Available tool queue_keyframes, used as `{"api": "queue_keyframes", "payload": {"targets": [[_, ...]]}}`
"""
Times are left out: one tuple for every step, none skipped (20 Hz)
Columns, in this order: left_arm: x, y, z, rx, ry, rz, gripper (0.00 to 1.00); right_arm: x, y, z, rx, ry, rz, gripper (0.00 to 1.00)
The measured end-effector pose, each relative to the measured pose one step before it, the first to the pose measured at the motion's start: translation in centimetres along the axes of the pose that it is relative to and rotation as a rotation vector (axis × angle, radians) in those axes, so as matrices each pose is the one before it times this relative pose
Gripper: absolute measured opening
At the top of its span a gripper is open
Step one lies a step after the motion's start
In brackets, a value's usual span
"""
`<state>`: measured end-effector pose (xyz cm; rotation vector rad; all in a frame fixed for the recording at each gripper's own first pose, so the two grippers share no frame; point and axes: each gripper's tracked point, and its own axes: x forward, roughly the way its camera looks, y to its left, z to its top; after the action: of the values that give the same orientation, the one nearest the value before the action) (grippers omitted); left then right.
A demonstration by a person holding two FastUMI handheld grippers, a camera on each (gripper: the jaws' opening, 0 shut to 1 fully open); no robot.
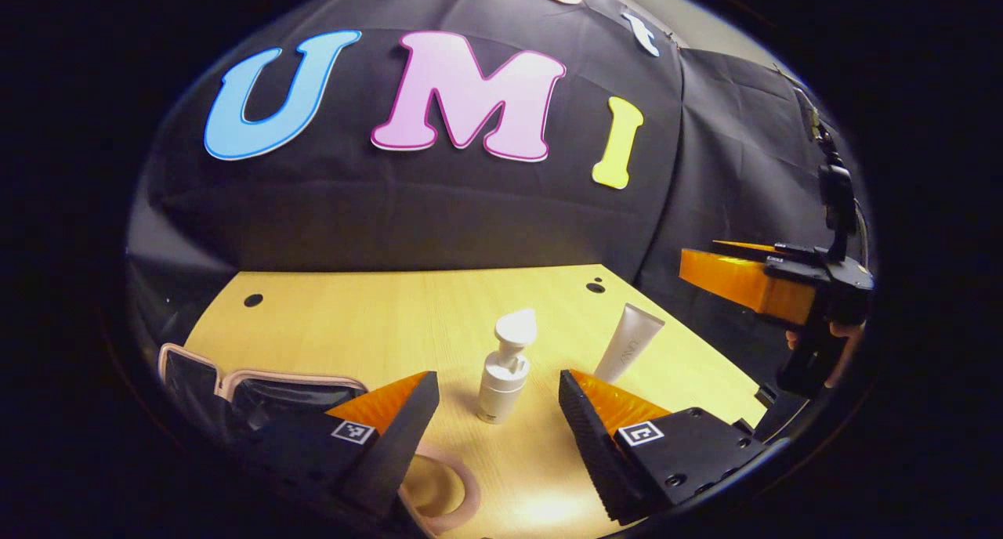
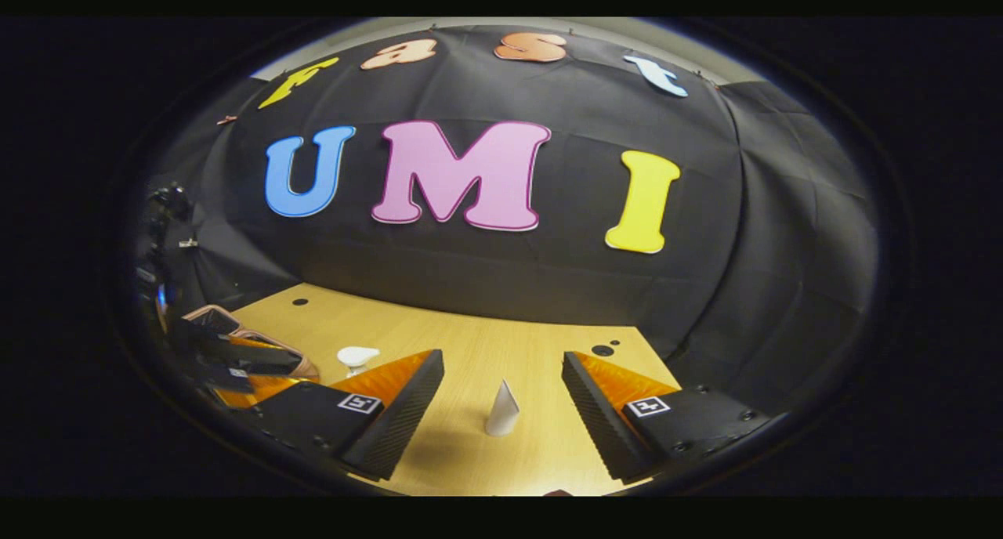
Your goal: First open the suitcase, pack the skin care products into it, and then close the suitcase.
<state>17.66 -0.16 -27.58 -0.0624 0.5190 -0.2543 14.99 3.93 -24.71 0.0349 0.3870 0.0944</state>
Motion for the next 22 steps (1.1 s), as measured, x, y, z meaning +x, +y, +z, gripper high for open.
{"api": "queue_keyframes", "payload": {"targets": [[1.496, -0.435, -0.659, -0.0057, 0.02017, -0.00438, 0.97, 0.716, -0.199, -0.711, -0.01076, 0.00666, 0.00304, 0.97], [1.614, -0.214, -0.631, -0.00243, 0.01418, 0.00027, 0.97, 0.754, -0.171, -1.065, -0.00805, 0.0149, 0.00433, 0.97], [1.761, 0.055, -0.719, 0.00667, 0.01774, 0.0068, 0.97, 0.765, -0.006, -1.026, 0.00354, 0.01696, 0.00528, 0.97], [1.256, 0.311, -0.32, 0.01238, 0.00828, 0.01578, 0.96, 0.643, 0.139, -0.945, 0.01007, 0.01788, 0.01, 0.97], [1.333, 0.515, -0.461, 0.00945, 0.01141, 0.01927, 0.97, 0.578, 0.121, -0.834, 0.00826, 0.01704, 0.01177, 0.97], [1.132, 0.187, -0.409, 0.00327, 0.01767, 0.01246, 0.97, 0.479, 0.117, -0.467, -0.00088, 0.01271, 0.01028, 0.97], [1.297, 0.103, -0.581, -0.00287, 0.01859, 0.00135, 0.97, 0.299, -0.027, -0.39, -0.00742, 0.00947, 0.00689, 0.97], [0.975, 0.198, -0.409, -0.00092, 0.02058, 0.00022, 0.96, 0.039, -0.162, -0.079, -0.00608, 0.00172, 0.00248, 0.97], [0.43, 0.586, 0.073, 0.01557, -0.02115, 0.03693, 0.8, -0.072, -0.315, 0.061, -0.00182, -0.00345, 0.00103, 0.97], [0.203, 0.414, -0.005, 0.04131, 0.01411, 0.00746, 0.63, -0.113, -0.178, -0.03, 0.00084, -0.00087, 0.0016, 0.97], [0.307, -0.013, 0.397, 0.02414, 0.00384, -0.00788, 0.58, 0.075, -0.191, -0.099, -0.00034, 0.00368, 0.00087, 0.97], [-0.155, -0.125, 0.002, 0.00282, 0.02531, -0.00023, 0.61, -0.053, -0.15, -0.118, 0.00011, 0.00211, 0.00083, 0.97], [-0.32, -0.053, 0.269, -0.00614, 0.0157, -0.00589, 0.55, -0.076, -0.065, 0.031, 0.00054, 0.0008, 0.00135, 0.97], [-0.549, -0.251, 0.03, -0.01254, 0.02595, -0.01355, 0.55, 0.062, 0.002, 0.008, 0.00221, -0.00041, 0.00118, 0.97], [-0.812, -0.129, 0.51, -0.00558, -0.0016, -0.0133, 0.54, -0.095, -0.012, 0.169, 0.00401, -0.00382, 0.00189, 0.97], [-1.163, -0.067, 0.653, 0.00368, -0.0063, -0.00659, 0.54, -0.07, 0.018, 0.192, 0.00396, -0.00367, 0.00158, 0.97], [-1.72, 0.162, 0.611, 0.01016, -0.00335, -0.00043, 0.54, -0.09, 0.158, 0.13, 0.00328, -0.00374, 0.0028, 0.97], [-1.486, 0.286, 0.764, 0.01848, -0.00133, 0.0008, 0.53, -0.121, 0.187, 0.242, 0.00071, -0.00431, 0.00181, 0.97], [-1.69, 0.621, 0.315, 0.01611, 0.00949, 0.00027, 0.54, -0.158, 0.065, 0.253, -0.00038, -0.00628, 0.00183, 0.96], [-1.613, 0.657, 0.338, 0.00608, 0.008, -0.00449, 0.53, -0.156, 0.122, 0.255, -0.00144, -0.00729, 0.00109, 0.96], [-1.663, 0.804, 0.132, -0.01346, 0.01321, 0.00012, 0.54, -0.146, 0.03, 0.285, -0.00256, -0.00721, -0.00158, 0.97], [-1.635, 1.008, -0.471, -0.02242, 0.02985, -0.00256, 0.54, -0.07, 0.064, 0.374, -0.0009, -0.00988, -0.00234, 0.97]]}}
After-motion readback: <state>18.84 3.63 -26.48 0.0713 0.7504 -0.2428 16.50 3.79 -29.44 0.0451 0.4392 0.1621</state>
